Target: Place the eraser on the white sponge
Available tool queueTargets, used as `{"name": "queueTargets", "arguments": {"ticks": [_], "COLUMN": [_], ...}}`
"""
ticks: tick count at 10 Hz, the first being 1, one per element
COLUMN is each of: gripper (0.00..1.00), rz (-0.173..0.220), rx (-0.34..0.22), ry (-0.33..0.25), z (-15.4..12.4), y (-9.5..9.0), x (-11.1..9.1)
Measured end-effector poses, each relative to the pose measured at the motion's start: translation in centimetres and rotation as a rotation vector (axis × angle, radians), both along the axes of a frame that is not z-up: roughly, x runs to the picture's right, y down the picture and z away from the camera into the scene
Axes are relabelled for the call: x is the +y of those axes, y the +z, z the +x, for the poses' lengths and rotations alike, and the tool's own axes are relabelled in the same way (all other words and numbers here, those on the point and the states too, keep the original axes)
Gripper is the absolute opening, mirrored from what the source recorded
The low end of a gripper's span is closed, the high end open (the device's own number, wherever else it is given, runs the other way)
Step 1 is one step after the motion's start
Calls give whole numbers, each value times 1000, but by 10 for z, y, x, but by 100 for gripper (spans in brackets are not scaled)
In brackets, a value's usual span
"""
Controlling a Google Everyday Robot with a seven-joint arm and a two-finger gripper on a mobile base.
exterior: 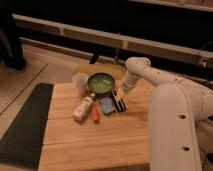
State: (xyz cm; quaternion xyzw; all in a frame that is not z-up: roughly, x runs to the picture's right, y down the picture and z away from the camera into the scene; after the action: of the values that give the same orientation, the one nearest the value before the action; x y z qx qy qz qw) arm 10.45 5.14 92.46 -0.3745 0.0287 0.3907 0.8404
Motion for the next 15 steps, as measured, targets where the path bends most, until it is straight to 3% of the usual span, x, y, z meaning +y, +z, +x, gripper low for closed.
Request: {"name": "queueTargets", "arguments": {"ticks": [3, 8, 12, 15], "gripper": [65, 65, 65, 65], "rz": [-45, -124, -117, -112], "rx": [-29, -15, 35, 75], "ry": [-53, -123, -133, -109], "z": [-22, -30, -18, -4], "y": [9, 26, 33, 32], "x": [12, 33, 22, 16]}}
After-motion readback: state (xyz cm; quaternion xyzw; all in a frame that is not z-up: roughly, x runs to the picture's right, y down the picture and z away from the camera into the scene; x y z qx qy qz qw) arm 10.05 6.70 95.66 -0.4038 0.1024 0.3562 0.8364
